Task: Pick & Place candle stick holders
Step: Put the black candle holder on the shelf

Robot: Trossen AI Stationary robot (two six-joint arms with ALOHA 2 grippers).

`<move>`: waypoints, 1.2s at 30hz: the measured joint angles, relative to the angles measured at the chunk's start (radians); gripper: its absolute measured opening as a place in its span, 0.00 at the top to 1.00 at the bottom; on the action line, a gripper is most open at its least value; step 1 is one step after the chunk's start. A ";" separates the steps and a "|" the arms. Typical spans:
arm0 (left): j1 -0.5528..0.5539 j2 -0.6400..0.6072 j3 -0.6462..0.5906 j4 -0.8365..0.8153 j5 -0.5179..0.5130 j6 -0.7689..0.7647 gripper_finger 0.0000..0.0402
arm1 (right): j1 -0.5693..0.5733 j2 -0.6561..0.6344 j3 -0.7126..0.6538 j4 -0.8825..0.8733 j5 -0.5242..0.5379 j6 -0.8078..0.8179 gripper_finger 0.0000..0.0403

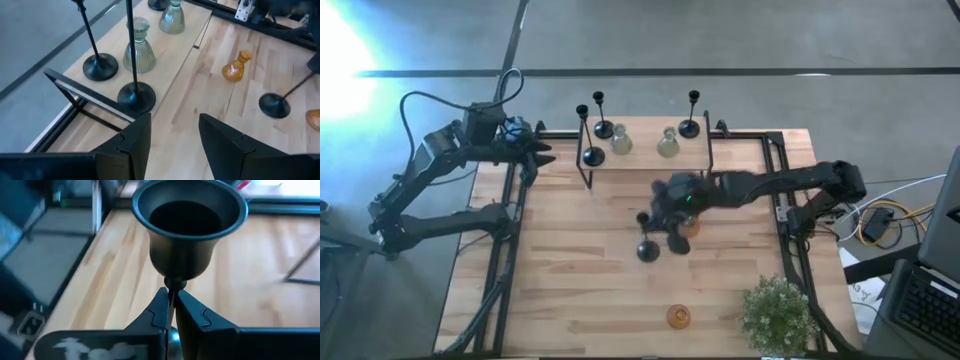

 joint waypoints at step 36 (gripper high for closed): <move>0.000 -0.492 -0.446 0.562 -0.112 -0.263 0.59 | -0.534 -0.350 0.000 -0.300 0.160 0.103 0.97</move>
